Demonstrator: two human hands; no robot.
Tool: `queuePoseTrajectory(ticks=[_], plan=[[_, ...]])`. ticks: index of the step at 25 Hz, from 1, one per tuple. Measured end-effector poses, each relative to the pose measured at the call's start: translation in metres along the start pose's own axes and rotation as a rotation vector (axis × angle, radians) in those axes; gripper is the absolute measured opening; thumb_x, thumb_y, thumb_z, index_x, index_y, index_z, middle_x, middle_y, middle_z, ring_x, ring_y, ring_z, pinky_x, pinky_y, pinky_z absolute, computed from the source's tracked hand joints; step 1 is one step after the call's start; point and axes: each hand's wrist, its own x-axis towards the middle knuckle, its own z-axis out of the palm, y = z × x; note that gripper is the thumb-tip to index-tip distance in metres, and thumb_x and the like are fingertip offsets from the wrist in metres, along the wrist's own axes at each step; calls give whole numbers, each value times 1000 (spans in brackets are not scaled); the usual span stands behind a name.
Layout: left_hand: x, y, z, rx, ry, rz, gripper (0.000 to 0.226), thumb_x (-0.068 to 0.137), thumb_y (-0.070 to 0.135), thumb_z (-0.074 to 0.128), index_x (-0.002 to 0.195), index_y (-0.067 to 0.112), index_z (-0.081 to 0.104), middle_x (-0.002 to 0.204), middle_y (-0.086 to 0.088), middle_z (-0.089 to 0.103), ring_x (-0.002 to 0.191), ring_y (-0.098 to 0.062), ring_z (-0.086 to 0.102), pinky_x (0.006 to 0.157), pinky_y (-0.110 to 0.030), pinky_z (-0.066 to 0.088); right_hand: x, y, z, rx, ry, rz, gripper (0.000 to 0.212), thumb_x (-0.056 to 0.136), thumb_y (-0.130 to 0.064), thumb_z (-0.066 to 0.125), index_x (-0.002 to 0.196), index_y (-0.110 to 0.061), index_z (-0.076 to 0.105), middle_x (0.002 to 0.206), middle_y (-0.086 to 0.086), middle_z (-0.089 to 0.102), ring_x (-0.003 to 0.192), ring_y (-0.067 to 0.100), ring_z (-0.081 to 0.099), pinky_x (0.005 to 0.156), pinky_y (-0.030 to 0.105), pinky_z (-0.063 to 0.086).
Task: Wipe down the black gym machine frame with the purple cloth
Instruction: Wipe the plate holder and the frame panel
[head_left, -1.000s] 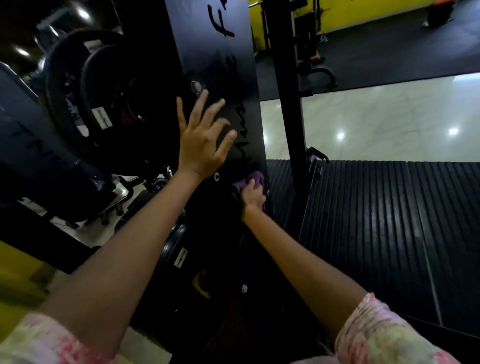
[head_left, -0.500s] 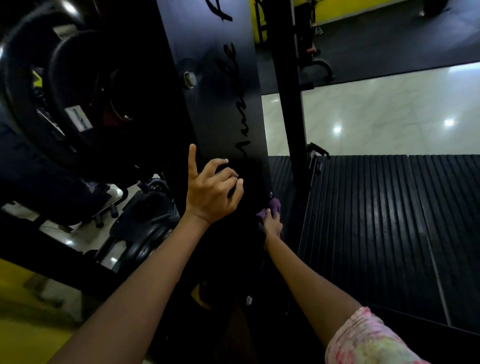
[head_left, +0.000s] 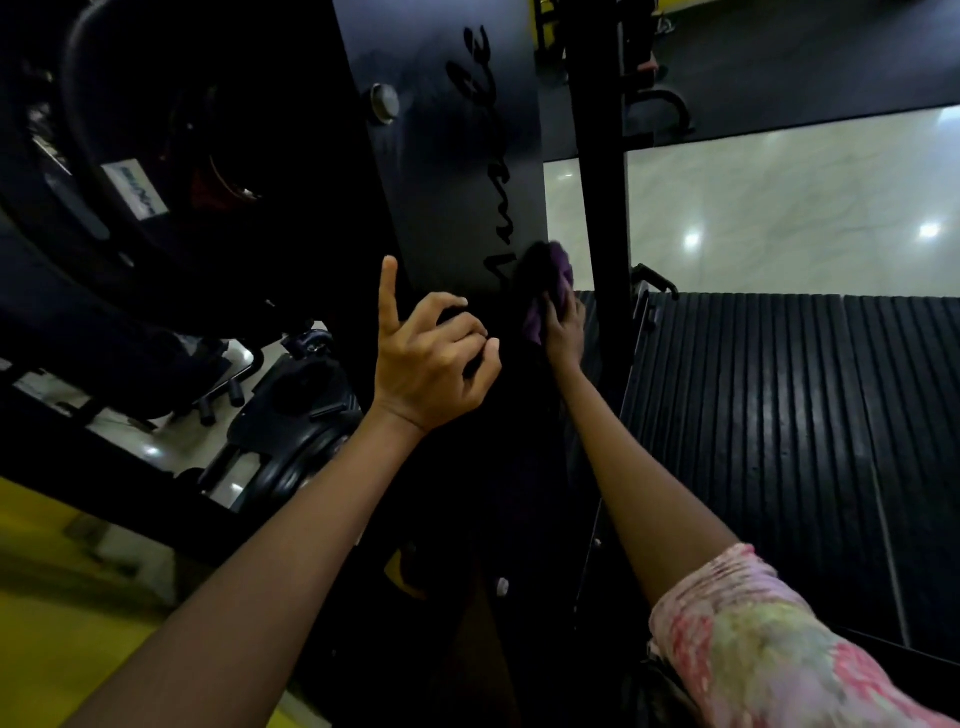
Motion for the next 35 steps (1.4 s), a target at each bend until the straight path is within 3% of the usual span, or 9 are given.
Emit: queuePoseTrajectory(ticks=[7, 10, 15, 19, 21, 24, 26, 32, 35], plan=[[-1, -1, 0, -1, -11, 2, 31, 85, 26, 58, 61, 16, 73, 66, 11, 69, 87, -17, 62, 118, -48, -2, -63, 123, 2, 43, -48, 582, 52, 98, -43, 42, 147, -31, 30, 143, 19, 36, 125, 41, 42, 103, 51, 40], [-1, -1, -1, 14, -21, 5, 31, 86, 26, 57, 62, 17, 73, 67, 10, 69, 87, -17, 61, 118, -47, -2, -54, 87, 3, 182, 25, 563, 47, 97, -42, 46, 142, -32, 38, 140, 15, 42, 119, 37, 49, 100, 51, 44], [-1, -1, -2, 51, -30, 4, 31, 87, 27, 56, 64, 16, 74, 68, 9, 69, 87, -18, 61, 118, -47, -3, -57, -32, 5, 80, 26, 180, 52, 98, -44, 43, 146, -26, 34, 144, 15, 33, 126, 34, 42, 106, 42, 35], [0, 2, -4, 82, -48, -3, 30, 87, 27, 57, 63, 16, 74, 67, 8, 69, 87, -18, 60, 118, -46, -4, -127, -14, 8, 29, 2, 58, 52, 99, -39, 43, 148, -27, 29, 147, 13, 28, 131, 32, 37, 104, 36, 32], [1, 3, -3, 83, -53, -19, 30, 85, 27, 59, 62, 16, 73, 65, 9, 68, 86, -17, 60, 118, -46, -3, -163, 30, 10, 45, 7, 234, 52, 99, -38, 44, 148, -27, 29, 146, 14, 29, 130, 33, 39, 104, 36, 33], [0, 3, -4, 83, -56, -30, 29, 84, 26, 60, 60, 15, 73, 64, 9, 67, 85, -18, 60, 118, -46, -3, -211, 77, 11, 204, 15, 757, 52, 98, -42, 45, 146, -31, 31, 146, 15, 31, 128, 38, 39, 106, 43, 38], [2, 3, -5, 90, -58, -36, 30, 84, 26, 60, 60, 15, 72, 63, 9, 67, 85, -18, 60, 118, -46, -3, -226, 73, 11, 284, 14, 836, 47, 98, -39, 45, 144, -31, 36, 142, 14, 36, 124, 36, 43, 98, 38, 43], [2, 5, -5, 114, -74, -27, 29, 83, 27, 58, 61, 14, 74, 62, 7, 67, 84, -20, 62, 117, -45, -4, -199, -35, 11, 365, 84, 343, 37, 92, -23, 56, 126, -22, 42, 124, 8, 52, 105, 24, 53, 87, 30, 43], [2, 5, -5, 121, -74, -26, 29, 82, 28, 59, 62, 14, 74, 62, 8, 67, 84, -19, 62, 117, -45, -5, -217, -29, 17, 208, 137, 49, 43, 91, -24, 61, 131, -18, 48, 136, 5, 48, 119, 21, 48, 99, 32, 38]])
